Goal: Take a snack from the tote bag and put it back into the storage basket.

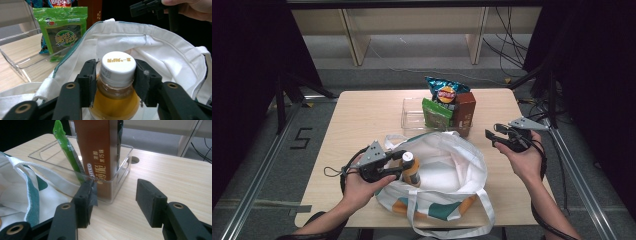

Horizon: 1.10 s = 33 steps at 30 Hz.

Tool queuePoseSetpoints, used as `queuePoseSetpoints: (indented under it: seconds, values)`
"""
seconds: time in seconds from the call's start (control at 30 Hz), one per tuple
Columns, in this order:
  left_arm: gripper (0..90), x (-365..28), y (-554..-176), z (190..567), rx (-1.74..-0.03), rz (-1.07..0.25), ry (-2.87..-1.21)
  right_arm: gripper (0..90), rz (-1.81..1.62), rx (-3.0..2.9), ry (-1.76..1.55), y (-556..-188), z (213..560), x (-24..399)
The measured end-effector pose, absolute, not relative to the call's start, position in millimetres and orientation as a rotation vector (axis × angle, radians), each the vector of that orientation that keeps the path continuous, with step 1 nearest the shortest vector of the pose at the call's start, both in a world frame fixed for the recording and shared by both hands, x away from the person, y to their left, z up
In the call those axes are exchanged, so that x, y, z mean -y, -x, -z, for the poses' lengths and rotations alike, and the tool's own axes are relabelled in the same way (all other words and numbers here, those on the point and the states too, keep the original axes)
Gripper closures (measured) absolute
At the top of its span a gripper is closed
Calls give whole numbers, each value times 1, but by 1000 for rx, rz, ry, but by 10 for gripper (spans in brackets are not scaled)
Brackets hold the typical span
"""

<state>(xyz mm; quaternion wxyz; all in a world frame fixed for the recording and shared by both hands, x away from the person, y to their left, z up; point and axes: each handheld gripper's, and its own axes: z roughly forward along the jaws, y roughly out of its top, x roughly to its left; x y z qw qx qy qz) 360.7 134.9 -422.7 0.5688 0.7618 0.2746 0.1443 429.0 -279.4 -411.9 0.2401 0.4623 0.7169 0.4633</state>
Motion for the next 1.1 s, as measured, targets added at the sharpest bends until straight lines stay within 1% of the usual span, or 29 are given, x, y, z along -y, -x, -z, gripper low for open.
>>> queuePoseSetpoints:
  seconds: [0.03, 0.3, 0.73, 1.03, 1.1]
  values:
    - [580, -135, -361, 422, -627, -341, -1797, 497, -1261, -1969, -1247, -430, 412, 280]
    - [586, -137, -366, 419, -607, -309, -1824, 497, -1259, -1963, -1231, -431, 414, 281]
    - [588, -141, -386, 414, -485, -215, -1890, 497, -1261, -1958, -1248, -432, 415, 281]
    - [589, -142, -393, 413, -451, -174, -1903, 497, -1255, -1953, -1275, -431, 415, 279]
    - [589, -142, -394, 412, -445, -168, -1898, 497, -1246, -1957, -1237, -433, 416, 281]
